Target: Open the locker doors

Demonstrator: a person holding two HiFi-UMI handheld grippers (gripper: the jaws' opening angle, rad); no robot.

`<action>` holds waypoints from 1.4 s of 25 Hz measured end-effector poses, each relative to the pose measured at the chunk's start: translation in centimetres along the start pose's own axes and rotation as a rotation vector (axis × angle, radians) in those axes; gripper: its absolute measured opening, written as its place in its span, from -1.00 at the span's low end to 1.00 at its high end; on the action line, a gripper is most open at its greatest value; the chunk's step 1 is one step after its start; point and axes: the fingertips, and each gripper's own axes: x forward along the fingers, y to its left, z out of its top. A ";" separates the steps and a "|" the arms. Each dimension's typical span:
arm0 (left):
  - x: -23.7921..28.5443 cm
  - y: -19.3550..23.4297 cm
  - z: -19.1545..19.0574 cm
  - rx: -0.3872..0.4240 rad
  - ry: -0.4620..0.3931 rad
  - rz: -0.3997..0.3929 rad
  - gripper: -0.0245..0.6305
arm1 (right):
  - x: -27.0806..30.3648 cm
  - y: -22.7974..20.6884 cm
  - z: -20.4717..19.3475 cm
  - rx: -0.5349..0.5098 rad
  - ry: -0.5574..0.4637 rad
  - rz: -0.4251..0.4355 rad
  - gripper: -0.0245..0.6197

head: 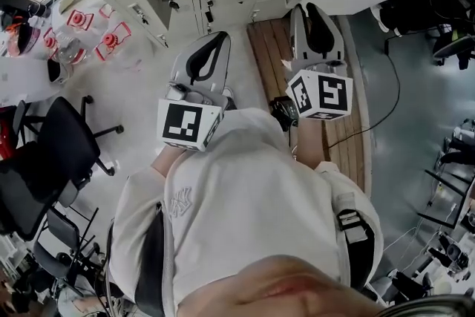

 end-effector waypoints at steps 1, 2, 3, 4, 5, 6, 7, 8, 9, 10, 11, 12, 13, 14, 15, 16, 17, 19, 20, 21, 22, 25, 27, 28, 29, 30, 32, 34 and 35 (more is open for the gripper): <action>-0.5 0.1 0.2 0.003 0.000 0.001 -0.92 | -0.5 0.9 0.2 0.006 -0.008 0.011 -0.74; -1.1 0.2 0.4 0.006 0.000 0.003 -0.92 | -0.9 1.8 0.4 0.011 -0.013 0.025 -0.79; -1.7 0.4 0.5 0.009 -0.001 0.006 -0.92 | -1.2 2.8 0.5 0.015 -0.017 0.041 -0.81; -2.3 0.6 0.7 0.012 -0.001 0.010 -0.92 | -1.5 3.8 0.6 0.019 -0.017 0.060 -0.83; -2.9 0.9 0.8 0.015 -0.001 0.016 -0.92 | -1.7 4.9 0.6 0.024 -0.015 0.079 -0.84; -3.5 1.2 0.8 0.017 0.000 0.021 -0.92 | -1.9 6.0 0.6 0.033 -0.011 0.097 -0.85; -4.1 1.5 0.9 0.020 0.002 0.028 -0.92 | -2.2 7.0 0.5 0.043 -0.006 0.113 -0.86; -4.7 1.9 0.9 0.021 0.004 0.037 -0.92 | -2.4 8.0 0.2 0.055 0.000 0.129 -0.86; -5.3 2.3 0.9 0.023 0.007 0.049 -0.92 | -2.6 9.0 0.0 0.066 0.007 0.146 -0.86; -6.0 2.8 0.8 0.024 0.010 0.061 -0.92 | -2.8 10.0 -0.3 0.076 0.013 0.163 -0.86; -6.6 3.2 0.8 0.025 0.013 0.072 -0.92 | -3.0 11.0 -0.5 0.083 0.019 0.179 -0.86; -7.2 3.7 0.7 0.028 0.015 0.081 -0.92 | -3.1 11.9 -0.8 0.088 0.023 0.195 -0.87; -7.7 4.1 0.6 0.031 0.017 0.089 -0.92 | -3.3 12.8 -1.1 0.094 0.028 0.210 -0.87; -8.1 4.5 0.5 0.033 0.019 0.098 -0.92 | -3.3 13.6 -1.5 0.102 0.033 0.224 -0.87; -8.6 4.9 0.4 0.035 0.020 0.108 -0.92 | -3.4 14.4 -1.8 0.110 0.041 0.239 -0.87; -9.0 5.3 0.2 0.036 0.020 0.117 -0.92 | -3.5 15.3 -2.2 0.116 0.051 0.256 -0.87; -9.5 5.6 0.1 0.037 0.020 0.127 -0.92 | -3.6 16.1 -2.6 0.119 0.062 0.274 -0.87; -10.3 6.2 -0.1 0.038 0.018 0.143 -0.92 | -3.6 17.8 -3.3 0.123 0.082 0.308 -0.87; -10.5 6.5 -0.1 0.040 0.016 0.148 -0.92 | -3.6 18.4 -3.5 0.124 0.089 0.322 -0.87; -10.7 6.8 -0.2 0.041 0.014 0.153 -0.92 | -3.5 19.0 -3.7 0.124 0.094 0.334 -0.87; -10.9 7.1 -0.2 0.041 0.011 0.160 -0.92 | -3.4 19.4 -3.7 0.125 0.096 0.345 -0.87; -11.5 7.8 -0.1 0.039 0.006 0.176 -0.92 | -3.0 20.4 -3.6 0.123 0.094 0.367 -0.87; -11.6 8.2 -0.1 0.038 0.008 0.179 -0.92 | -2.7 20.7 -3.5 0.120 0.091 0.373 -0.87; -11.6 8.3 -0.1 0.037 0.008 0.179 -0.92 | -2.6 20.8 -3.4 0.119 0.090 0.374 -0.87; -11.6 8.5 -0.1 0.036 0.007 0.179 -0.92 | -2.4 20.9 -3.4 0.119 0.090 0.374 -0.87; -11.5 8.6 -0.1 0.036 0.007 0.180 -0.92 | -2.3 20.9 -3.4 0.118 0.089 0.375 -0.87; -11.4 9.0 -0.1 0.036 0.008 0.181 -0.92 | -2.0 21.0 -3.5 0.115 0.089 0.376 -0.87; -11.4 9.3 -0.1 0.033 0.010 0.183 -0.92 | -1.9 21.1 -3.5 0.113 0.094 0.375 -0.87; -11.4 9.5 -0.1 0.031 0.010 0.185 -0.92 | -1.8 21.2 -3.6 0.112 0.096 0.375 -0.87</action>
